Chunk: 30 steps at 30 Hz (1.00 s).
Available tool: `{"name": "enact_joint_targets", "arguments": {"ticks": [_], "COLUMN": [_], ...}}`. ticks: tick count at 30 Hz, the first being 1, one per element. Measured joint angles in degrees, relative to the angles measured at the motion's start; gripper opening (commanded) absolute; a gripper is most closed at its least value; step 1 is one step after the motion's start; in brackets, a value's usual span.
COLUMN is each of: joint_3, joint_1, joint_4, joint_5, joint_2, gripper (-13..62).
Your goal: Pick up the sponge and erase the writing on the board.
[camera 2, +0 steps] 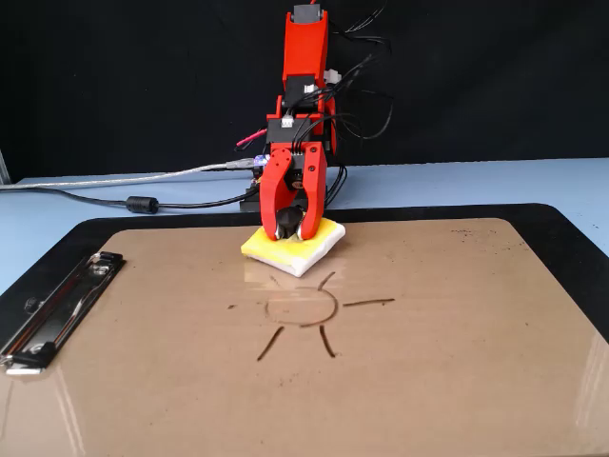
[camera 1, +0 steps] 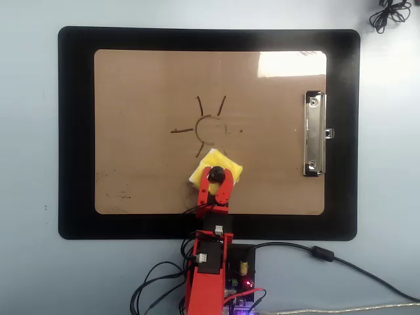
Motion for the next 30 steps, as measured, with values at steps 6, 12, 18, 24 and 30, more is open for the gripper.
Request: {"name": "enact_joint_targets", "arguments": {"ticks": [6, 12, 18, 24, 30], "joint_3": [-27.9, -36.7, -10.7, -4.0, -25.0], "joint_1": [0.5, 2.5, 6.0, 11.0, 13.5], "joint_4": [-0.8, -6.0, -7.0, -5.2, -8.2], "joint_5": [-0.3, -0.4, 2.3, 4.8, 4.8], "joint_2": [-30.5, -43.5, -19.1, -8.5, -31.3], "gripper": [-8.0, -7.9, -7.9, -7.9, -8.0]}}
